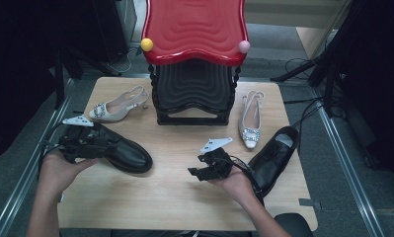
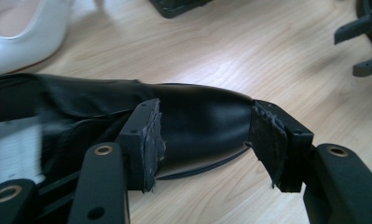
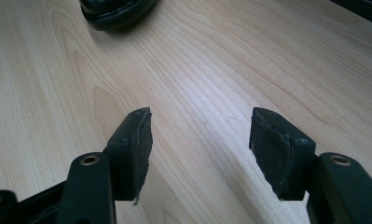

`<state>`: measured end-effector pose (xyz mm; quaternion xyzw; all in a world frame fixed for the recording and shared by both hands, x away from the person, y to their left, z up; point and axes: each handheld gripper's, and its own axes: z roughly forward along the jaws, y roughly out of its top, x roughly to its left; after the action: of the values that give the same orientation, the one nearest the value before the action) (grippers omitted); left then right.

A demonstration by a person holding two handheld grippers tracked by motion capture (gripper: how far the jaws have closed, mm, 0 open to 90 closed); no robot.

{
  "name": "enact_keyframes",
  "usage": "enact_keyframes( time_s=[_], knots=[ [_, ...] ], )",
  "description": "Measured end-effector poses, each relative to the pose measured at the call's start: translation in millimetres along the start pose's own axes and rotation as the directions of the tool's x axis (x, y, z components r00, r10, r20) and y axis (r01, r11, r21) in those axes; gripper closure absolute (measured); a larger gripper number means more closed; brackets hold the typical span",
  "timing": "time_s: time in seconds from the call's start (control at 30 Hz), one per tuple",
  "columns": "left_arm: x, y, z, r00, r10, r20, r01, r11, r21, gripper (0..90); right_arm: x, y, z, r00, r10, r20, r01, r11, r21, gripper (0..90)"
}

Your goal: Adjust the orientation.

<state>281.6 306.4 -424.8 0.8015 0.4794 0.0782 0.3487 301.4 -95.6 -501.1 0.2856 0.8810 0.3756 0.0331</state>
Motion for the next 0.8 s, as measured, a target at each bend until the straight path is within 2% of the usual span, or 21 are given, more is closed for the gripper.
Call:
enact_keyframes(
  time_s=[0.27,0.43,0.53,0.7,0.73,0.8],
  knots=[
    [25.6,1.4,-10.4,0.9971,-0.047,-0.06,0.047,0.9989,-0.001,44.3,-1.1,-2.5,-1.1,0.9999,0.007,0.01,-0.007,1.0,0.004,39.5],
    [40.7,5.2,-10.0,0.9941,-0.079,-0.075,0.08,0.9968,0.002,44.3,-2.1,-6.1,-3.9,0.9996,0.011,0.026,-0.011,0.9999,0.003,38.8],
    [46.9,6.7,-3.8,0.992,-0.089,-0.089,0.091,0.9957,0.019,44.1,-2.2,-8.2,-5.9,0.9993,0.013,0.036,-0.013,0.9999,0.005,38.3],
    [57.0,8.5,13.7,0.9914,-0.112,-0.067,0.116,0.9916,0.057,43.4,-2.6,-13.8,-9.1,0.9986,0.022,0.049,-0.022,0.9997,0.006,38.2],
    [58.9,9.4,18.2,0.9917,-0.119,-0.049,0.122,0.9904,0.066,42.5,-2.5,-14.6,-9.4,0.9985,0.022,0.05,-0.022,0.9997,0.007,38.2],
    [59.9,11.1,23.7,0.9907,-0.126,-0.053,0.129,0.9886,0.077,41.3,-2.1,-16.5,-10.5,0.9982,0.023,0.056,-0.024,0.9997,0.007,38.2]
  ],
)
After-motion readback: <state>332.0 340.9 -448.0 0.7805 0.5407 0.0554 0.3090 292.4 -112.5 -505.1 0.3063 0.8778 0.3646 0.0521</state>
